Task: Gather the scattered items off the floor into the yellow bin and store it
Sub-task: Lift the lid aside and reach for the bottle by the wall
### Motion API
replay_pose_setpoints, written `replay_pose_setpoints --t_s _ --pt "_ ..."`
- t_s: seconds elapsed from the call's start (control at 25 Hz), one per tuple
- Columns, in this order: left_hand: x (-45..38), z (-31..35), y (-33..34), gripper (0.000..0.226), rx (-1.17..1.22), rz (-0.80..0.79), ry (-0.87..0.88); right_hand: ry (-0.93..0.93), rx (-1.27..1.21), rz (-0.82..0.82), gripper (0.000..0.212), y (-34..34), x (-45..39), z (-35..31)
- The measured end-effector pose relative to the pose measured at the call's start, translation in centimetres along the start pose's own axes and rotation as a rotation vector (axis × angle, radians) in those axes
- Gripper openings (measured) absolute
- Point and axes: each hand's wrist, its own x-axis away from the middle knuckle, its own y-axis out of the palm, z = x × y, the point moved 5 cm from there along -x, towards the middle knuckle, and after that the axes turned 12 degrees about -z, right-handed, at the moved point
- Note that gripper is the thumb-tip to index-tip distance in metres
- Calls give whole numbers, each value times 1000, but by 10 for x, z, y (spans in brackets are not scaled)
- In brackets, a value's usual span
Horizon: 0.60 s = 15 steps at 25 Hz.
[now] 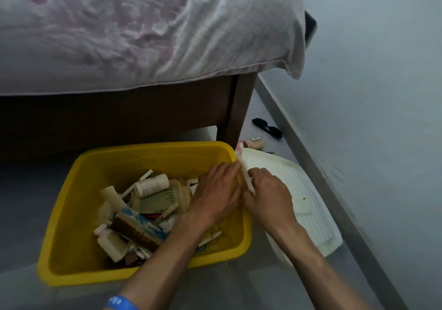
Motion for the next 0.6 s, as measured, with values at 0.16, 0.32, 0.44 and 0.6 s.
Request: replay_pose_setpoints --t_s 0.16,0.32,0.44,0.6 --pt "-21 5 -1 58 -281 -45 30 -16 -243 169 27 -56 19 11" --pt "-31 11 4 56 -400 -59 -79 -31 -525 339 24 -138 23 33" --pt "-31 17 6 48 -308 -8 -137 36 -707 342 15 -168 15 74" --pt "-34 2 -4 44 -319 3 -270 316 -814 246 19 -138 13 149"
